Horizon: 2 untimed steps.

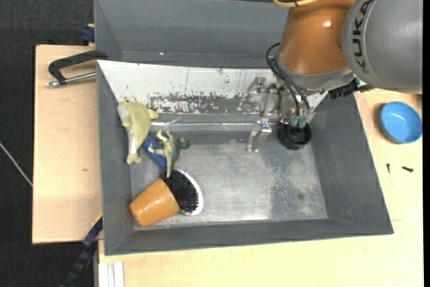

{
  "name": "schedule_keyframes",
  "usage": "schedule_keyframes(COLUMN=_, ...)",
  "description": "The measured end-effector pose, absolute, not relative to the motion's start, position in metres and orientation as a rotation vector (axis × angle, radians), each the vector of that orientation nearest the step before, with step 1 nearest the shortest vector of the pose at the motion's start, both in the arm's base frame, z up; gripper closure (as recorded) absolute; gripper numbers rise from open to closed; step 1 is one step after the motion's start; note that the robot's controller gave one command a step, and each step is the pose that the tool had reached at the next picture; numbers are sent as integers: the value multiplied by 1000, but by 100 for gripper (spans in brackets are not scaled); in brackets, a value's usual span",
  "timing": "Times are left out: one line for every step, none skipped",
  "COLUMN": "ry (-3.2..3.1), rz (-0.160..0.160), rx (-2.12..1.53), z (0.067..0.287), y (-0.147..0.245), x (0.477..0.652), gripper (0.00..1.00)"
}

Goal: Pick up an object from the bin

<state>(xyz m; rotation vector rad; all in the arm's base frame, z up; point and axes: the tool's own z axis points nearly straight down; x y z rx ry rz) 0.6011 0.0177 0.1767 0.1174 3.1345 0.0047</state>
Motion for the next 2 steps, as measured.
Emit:
schedule_keyframes(ry=3143, rz=7, rx=77, z=154, y=115, x=577, gripper=0)
schedule_keyframes(ry=3126, rz=2, rx=67, z=72, y=194, x=556, gripper=0)
